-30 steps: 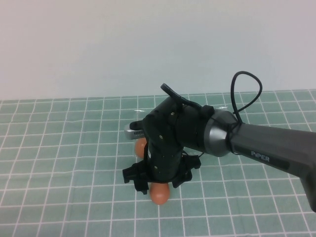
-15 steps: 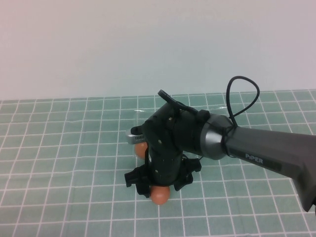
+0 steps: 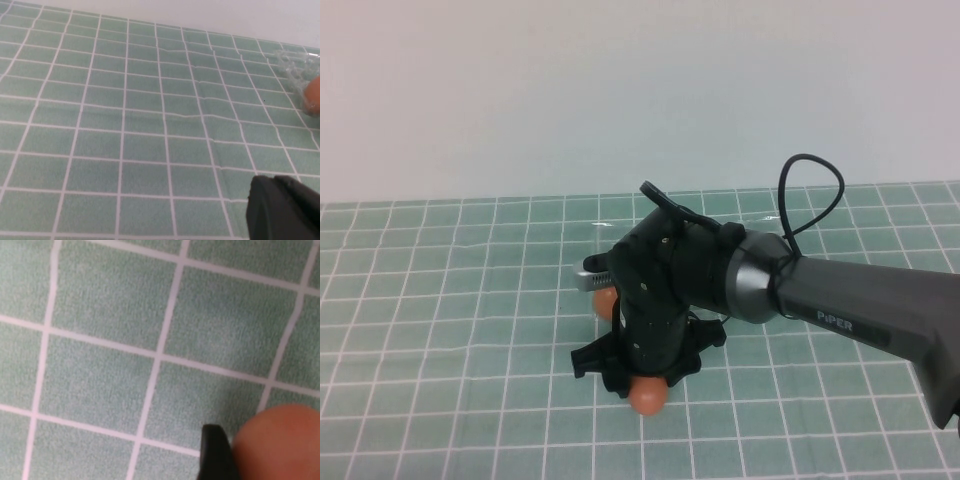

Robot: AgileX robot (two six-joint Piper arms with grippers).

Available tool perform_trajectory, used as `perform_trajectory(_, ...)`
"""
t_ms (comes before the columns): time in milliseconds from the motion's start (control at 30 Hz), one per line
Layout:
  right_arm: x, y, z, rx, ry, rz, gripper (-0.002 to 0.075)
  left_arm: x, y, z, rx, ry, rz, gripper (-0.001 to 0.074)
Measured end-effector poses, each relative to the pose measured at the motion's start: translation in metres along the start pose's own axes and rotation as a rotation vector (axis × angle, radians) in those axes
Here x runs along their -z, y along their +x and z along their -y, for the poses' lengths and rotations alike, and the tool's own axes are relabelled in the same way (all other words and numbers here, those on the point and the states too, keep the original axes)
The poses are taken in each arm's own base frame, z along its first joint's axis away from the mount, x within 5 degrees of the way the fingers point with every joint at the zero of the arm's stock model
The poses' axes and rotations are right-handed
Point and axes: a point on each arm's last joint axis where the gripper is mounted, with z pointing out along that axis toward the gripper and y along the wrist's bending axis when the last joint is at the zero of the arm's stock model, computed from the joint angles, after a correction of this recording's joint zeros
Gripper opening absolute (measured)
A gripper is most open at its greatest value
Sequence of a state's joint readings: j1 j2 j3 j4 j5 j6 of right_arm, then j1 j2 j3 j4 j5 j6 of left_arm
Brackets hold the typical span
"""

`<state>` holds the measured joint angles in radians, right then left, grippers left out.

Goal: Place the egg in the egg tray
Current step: Place the egg in the egg tray

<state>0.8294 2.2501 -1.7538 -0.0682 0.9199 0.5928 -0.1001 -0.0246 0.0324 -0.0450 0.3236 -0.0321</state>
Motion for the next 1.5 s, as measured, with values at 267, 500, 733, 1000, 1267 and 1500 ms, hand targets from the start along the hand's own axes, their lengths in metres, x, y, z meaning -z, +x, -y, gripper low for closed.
perform_trajectory(267, 0.0, 0.001, 0.0, -0.002, -0.002, -0.01, 0.0414, 0.0, 0.0, 0.0, 0.0, 0.0, 0.0, -0.0001)
perform_trajectory(500, 0.0, 0.002, 0.0, 0.064, 0.003, -0.022, 0.0413, 0.0, 0.0, 0.0, 0.0, 0.0, 0.0, -0.0001)
perform_trajectory(733, 0.015, -0.002, 0.005, 0.112, 0.04, 0.03, 0.0413, 0.0, 0.0, 0.0, 0.0, 0.0, 0.0, -0.0001)
perform_trajectory(1000, 0.098, -0.011, 0.018, 0.17, 0.082, 0.25, 0.041, 0.0, 0.0, 0.0, 0.0, 0.0, 0.0, -0.0001)
perform_trajectory(1267, 0.176, -0.004, 0.037, 0.206, 0.118, 0.428, 0.041, 0.0, 0.0, 0.0, 0.0, 0.0, 0.0, -0.0001)
perform_trajectory(1500, 0.214, 0.017, 0.055, 0.216, 0.108, 0.526, 0.041, 0.0, 0.0, 0.0, 0.0, 0.0, 0.0, -0.0001)
